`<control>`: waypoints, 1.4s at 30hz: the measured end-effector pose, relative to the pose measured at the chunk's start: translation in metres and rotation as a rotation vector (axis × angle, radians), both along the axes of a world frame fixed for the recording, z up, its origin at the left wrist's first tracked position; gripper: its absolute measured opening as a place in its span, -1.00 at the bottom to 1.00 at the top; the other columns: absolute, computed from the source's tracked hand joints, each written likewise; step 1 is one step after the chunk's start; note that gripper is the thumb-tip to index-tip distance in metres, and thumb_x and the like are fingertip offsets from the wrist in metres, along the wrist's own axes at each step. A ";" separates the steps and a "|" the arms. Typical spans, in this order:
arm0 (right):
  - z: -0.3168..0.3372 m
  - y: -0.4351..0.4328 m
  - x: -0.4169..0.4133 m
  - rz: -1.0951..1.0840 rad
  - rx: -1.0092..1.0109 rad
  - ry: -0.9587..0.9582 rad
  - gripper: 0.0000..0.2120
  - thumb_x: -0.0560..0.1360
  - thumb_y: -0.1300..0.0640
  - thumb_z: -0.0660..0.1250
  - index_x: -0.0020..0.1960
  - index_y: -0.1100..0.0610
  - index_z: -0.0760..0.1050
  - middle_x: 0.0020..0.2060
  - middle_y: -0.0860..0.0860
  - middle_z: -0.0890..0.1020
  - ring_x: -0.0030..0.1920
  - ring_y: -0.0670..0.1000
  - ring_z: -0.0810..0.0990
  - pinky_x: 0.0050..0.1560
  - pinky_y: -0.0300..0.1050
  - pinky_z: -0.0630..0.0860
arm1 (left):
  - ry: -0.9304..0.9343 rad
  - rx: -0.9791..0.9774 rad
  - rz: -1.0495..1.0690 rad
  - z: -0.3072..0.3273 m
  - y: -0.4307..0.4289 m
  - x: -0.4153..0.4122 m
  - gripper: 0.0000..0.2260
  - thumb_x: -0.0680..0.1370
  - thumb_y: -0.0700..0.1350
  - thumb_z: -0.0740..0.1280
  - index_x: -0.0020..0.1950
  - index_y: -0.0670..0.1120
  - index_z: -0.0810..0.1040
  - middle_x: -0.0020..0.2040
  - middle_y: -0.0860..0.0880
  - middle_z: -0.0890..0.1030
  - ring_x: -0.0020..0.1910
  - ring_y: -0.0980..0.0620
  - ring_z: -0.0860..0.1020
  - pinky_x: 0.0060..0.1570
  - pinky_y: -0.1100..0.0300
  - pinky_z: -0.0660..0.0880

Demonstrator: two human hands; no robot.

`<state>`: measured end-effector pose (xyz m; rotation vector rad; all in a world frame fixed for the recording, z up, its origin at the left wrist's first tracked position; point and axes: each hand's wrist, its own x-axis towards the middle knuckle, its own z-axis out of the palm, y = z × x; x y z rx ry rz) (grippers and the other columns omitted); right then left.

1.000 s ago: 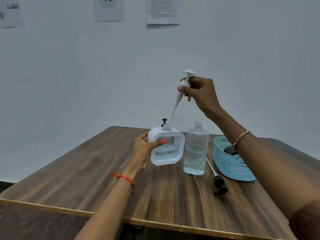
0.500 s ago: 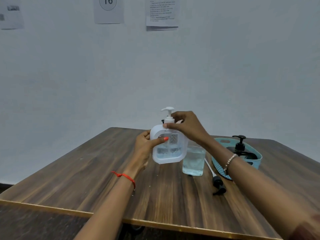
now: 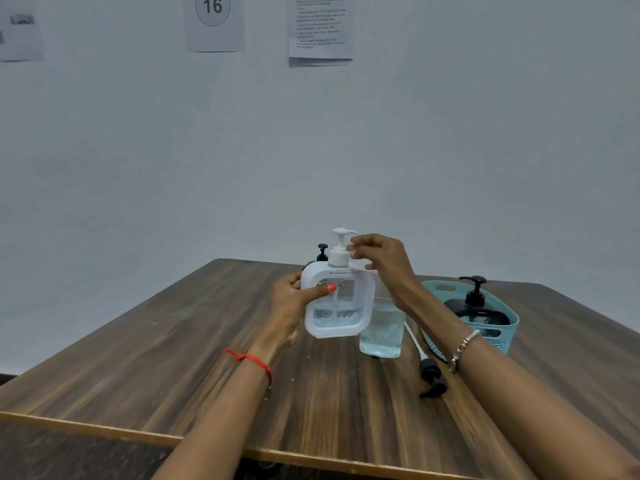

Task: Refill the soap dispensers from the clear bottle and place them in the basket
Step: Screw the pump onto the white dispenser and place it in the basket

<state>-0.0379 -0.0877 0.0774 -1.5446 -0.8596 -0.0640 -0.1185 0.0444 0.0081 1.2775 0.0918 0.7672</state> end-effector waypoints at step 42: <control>0.009 -0.007 -0.001 0.064 -0.148 -0.033 -0.86 0.36 0.14 0.49 -0.10 0.15 0.65 -0.31 -0.05 0.66 -0.41 -0.20 0.60 -0.37 -0.38 0.45 | -0.032 -0.055 -0.189 0.011 -0.009 0.010 -0.69 0.31 -0.38 0.43 0.04 -0.27 0.55 -0.17 -0.16 0.67 -0.24 -0.08 0.66 -0.27 0.11 0.61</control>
